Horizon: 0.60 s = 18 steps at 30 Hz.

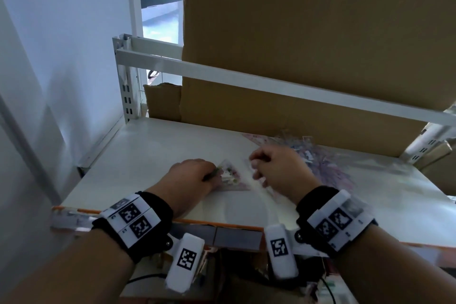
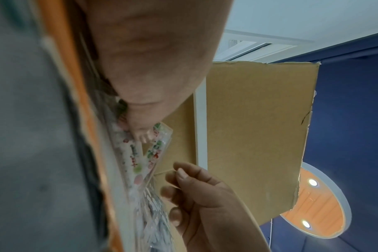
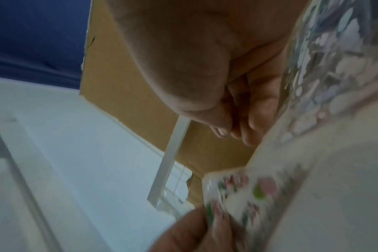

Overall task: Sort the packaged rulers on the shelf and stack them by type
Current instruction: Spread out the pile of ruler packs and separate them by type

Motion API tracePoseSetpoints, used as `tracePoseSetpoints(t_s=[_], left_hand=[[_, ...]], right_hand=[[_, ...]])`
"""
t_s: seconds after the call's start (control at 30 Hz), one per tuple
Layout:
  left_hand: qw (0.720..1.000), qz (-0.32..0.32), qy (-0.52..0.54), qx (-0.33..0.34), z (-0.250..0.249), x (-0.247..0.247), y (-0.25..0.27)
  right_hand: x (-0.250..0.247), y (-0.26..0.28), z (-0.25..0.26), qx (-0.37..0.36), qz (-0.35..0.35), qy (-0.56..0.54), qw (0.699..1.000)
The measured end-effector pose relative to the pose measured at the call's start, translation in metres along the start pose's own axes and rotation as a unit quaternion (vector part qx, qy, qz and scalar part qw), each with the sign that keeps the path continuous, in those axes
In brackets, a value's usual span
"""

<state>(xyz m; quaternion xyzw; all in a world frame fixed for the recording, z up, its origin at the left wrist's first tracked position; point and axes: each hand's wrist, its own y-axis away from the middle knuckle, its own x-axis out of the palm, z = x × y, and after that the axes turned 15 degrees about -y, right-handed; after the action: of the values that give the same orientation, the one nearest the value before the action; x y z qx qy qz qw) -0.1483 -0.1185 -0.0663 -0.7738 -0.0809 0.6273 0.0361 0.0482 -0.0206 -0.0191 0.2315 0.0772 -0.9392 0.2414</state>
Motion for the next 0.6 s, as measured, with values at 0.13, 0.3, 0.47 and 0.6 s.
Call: tracePoseSetpoints(t_s=[0.13,0.3,0.47,0.6], left_hand=[[0.999,-0.014,0.025,-0.013,0.0,0.0,-0.003],[1.0,-0.002,-0.013,0.009,0.002,0.002,-0.005],[0.992,-0.005,-0.111,0.061,0.001,0.009,-0.001],[0.994,0.009,-0.093,0.057,0.003,0.01,-0.003]], right_hand=[[-0.03,0.0,0.0,0.042,-0.065,-0.02,0.997],[-0.01,0.013,0.002,0.024,0.11,0.221,0.969],[0.015,0.014,0.002,-0.024,0.149,0.337,0.929],[0.012,0.014,-0.002,-0.016,0.139,0.316,0.938]])
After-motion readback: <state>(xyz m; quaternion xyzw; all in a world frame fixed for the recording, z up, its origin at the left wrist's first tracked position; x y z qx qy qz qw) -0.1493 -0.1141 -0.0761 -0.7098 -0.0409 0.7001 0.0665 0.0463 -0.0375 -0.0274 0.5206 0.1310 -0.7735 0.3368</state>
